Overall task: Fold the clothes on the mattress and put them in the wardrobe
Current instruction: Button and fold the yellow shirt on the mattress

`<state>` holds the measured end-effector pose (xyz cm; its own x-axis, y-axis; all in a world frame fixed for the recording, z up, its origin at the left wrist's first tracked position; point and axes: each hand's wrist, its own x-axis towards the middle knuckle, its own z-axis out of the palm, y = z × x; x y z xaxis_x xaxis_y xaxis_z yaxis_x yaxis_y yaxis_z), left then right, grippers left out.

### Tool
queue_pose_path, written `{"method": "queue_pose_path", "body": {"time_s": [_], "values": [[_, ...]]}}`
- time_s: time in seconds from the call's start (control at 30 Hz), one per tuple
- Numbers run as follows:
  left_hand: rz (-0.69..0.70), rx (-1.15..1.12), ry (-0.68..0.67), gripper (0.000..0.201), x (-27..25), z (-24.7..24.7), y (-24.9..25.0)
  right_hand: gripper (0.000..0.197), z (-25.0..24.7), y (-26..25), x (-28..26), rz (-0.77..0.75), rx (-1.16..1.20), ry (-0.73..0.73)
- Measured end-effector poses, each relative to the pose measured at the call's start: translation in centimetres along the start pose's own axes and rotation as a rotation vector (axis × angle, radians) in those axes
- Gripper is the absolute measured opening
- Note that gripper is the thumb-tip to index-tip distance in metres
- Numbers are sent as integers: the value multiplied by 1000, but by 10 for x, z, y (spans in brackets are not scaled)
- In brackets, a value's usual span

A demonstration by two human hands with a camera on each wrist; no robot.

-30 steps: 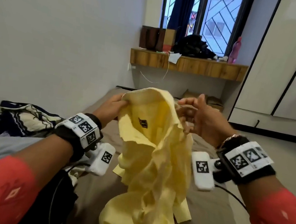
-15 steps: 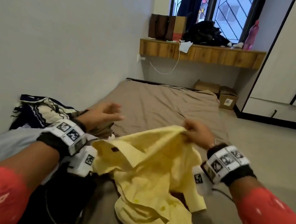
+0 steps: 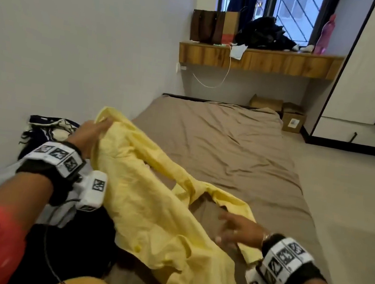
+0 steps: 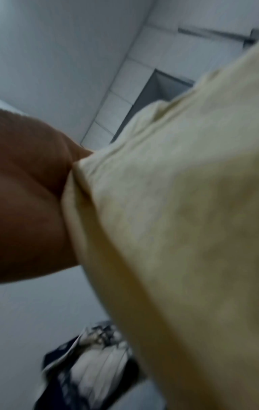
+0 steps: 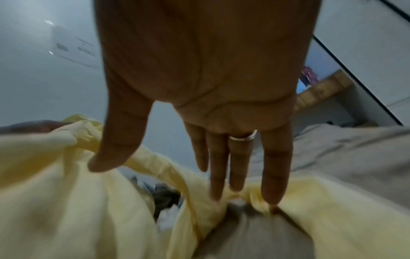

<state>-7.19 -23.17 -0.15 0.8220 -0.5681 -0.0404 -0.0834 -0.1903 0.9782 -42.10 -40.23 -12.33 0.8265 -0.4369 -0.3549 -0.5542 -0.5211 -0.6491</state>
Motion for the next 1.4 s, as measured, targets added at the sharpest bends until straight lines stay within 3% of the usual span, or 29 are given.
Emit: {"method": "queue_pose_path", "body": {"time_s": [0.1,0.17,0.2,0.27,0.3,0.37,0.4,0.47,0.53,0.63,0.7,0.77,0.83,0.93,1.03,1.1,1.17,1.3,1.33,1.4], "values": [[-50,562,180,29,14,-38,-34,32,44,5,0,-92,94,-122],[212,815,292,25,2,-33,-37,33,63,-7,1,-156,73,-169],[385,797,234,19,-6,-22,-36,38,71,-15,1,-189,2,-192],[614,763,-146,18,-27,12,-33,44,82,-25,6,-232,-152,-239],[616,801,-374,21,-38,29,-35,41,84,-27,9,-242,-173,-250],[550,990,-761,22,-49,55,-45,19,82,-22,12,-224,-116,-139],[502,1111,-861,23,-48,62,-55,17,79,-16,16,-182,-52,-25],[415,1357,-892,26,-41,64,-74,27,71,-3,26,-94,54,220],[411,1530,-806,29,-36,56,-87,34,65,1,36,-63,35,277],[400,1668,-589,36,-28,40,-100,49,68,0,56,-59,-311,121],[334,1697,-463,41,-26,35,-100,40,71,0,68,-34,-551,76],[297,1687,-395,39,-22,33,-96,27,60,7,70,-18,-571,156],[375,1517,-257,34,-16,28,-86,16,27,14,58,-3,-391,348],[542,1048,135,38,-7,15,-54,17,-48,22,14,0,-229,774],[480,645,424,37,9,-7,-34,22,-101,21,-46,-63,-325,1109],[410,438,543,40,14,-17,-37,27,-108,30,-76,-51,-419,1168],[307,370,621,43,11,-22,-48,36,-93,59,-93,13,-501,1094],[69,522,584,38,-4,-27,-74,67,-42,116,-88,137,-598,612],[19,565,544,38,-8,-28,-77,67,-32,119,-84,197,-609,479],[-27,638,474,38,-12,-29,-82,42,-14,120,-79,281,-557,337]]}}
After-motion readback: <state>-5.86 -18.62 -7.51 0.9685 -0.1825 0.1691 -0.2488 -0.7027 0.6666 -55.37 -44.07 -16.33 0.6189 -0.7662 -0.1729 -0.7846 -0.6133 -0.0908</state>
